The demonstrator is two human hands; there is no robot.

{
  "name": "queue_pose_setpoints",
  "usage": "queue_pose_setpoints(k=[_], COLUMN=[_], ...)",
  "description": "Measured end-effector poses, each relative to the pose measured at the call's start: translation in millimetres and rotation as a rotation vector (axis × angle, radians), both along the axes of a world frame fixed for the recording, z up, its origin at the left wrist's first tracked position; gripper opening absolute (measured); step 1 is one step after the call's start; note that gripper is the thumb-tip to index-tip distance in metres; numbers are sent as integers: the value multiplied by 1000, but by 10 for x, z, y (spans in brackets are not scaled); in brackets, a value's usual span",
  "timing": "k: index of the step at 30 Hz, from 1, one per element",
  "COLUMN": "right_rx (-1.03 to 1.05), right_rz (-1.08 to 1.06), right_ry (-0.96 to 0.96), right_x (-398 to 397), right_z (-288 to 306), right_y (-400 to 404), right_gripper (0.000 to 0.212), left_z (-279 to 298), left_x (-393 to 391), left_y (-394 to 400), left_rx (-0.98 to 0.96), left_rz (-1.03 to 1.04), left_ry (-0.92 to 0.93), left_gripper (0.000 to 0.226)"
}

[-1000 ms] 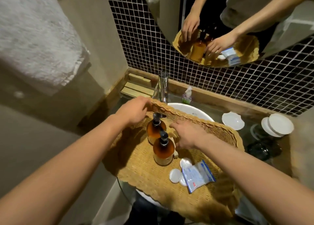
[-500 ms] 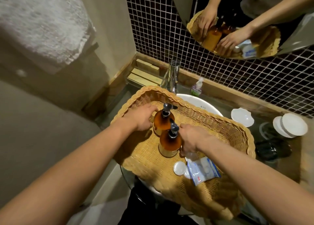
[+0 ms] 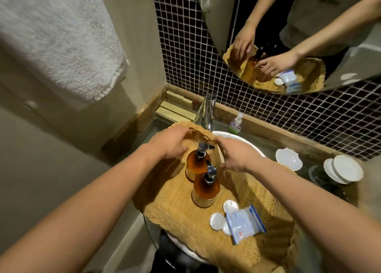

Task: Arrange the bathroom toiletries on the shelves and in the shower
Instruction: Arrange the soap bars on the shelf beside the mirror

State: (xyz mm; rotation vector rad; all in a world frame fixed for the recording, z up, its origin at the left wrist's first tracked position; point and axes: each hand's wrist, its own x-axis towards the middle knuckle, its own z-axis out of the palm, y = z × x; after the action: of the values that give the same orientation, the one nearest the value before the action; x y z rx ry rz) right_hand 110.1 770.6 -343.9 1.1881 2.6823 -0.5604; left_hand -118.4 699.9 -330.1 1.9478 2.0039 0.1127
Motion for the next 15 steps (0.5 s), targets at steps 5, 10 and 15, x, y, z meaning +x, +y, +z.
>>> queue_pose_setpoints(k=[5,10,15], right_rx=[66,161,200], right_rz=[-85,-62,-62], right_ry=[211,328,366], right_x=[-115,-295,-593], right_z=[343,533,576], right_y=[213,384,572], right_gripper=[93,94,92], left_z=[279,436,445], left_x=[-63,-134,-254], left_y=[304,620,911], left_rx=[134,150,180], left_rz=[22,-53,-55], left_ry=[-85,-130,-368], left_gripper=[48,55,42])
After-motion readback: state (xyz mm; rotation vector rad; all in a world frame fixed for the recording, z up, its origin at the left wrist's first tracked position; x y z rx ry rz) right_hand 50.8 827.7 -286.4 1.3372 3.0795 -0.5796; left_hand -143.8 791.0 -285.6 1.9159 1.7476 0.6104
